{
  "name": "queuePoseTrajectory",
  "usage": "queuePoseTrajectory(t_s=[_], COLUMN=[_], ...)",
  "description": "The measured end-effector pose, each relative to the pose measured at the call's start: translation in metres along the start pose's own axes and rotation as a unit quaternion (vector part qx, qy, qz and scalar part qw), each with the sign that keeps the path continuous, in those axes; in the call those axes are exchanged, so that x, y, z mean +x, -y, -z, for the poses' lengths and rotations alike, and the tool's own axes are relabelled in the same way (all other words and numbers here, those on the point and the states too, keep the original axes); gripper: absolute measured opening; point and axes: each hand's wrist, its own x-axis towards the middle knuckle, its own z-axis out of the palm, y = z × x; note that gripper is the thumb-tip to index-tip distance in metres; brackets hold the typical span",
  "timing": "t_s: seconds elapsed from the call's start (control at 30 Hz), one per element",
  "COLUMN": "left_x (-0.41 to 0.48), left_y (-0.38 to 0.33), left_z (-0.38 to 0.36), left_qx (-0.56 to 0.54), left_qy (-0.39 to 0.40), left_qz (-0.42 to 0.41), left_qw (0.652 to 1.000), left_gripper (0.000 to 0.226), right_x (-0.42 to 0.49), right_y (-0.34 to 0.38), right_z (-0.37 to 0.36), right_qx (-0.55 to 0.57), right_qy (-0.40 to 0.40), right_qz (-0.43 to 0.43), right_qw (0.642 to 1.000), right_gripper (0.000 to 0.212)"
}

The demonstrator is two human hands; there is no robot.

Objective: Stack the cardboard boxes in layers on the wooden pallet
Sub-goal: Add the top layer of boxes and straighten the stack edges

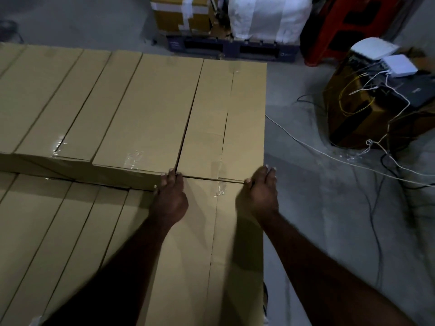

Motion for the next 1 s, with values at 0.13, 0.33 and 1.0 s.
queuePoseTrajectory(t_s=[0.13, 0.33, 1.0], left_x=[-0.015, -0.070, -0.328], left_y=[-0.015, -0.013, 0.036], left_z=[-0.006, -0.007, -0.068], left_qx=[0.043, 0.038, 0.094], left_qy=[0.023, 0.106, 0.174], left_qz=[-0.038, -0.025, -0.127], left_qw=[0.998, 0.993, 0.972], left_gripper=[0.075, 0.097, 0.093], right_x=[-0.025, -0.097, -0.365], right_y=[0.006, -0.010, -0.023], right_z=[0.000, -0.013, -0.063], right_qx=[-0.179, -0.217, -0.231], right_qy=[0.033, 0.111, 0.185], right_qz=[0.107, 0.121, 0.012], right_qw=[0.977, 0.962, 0.955], right_gripper=[0.069, 0.075, 0.070])
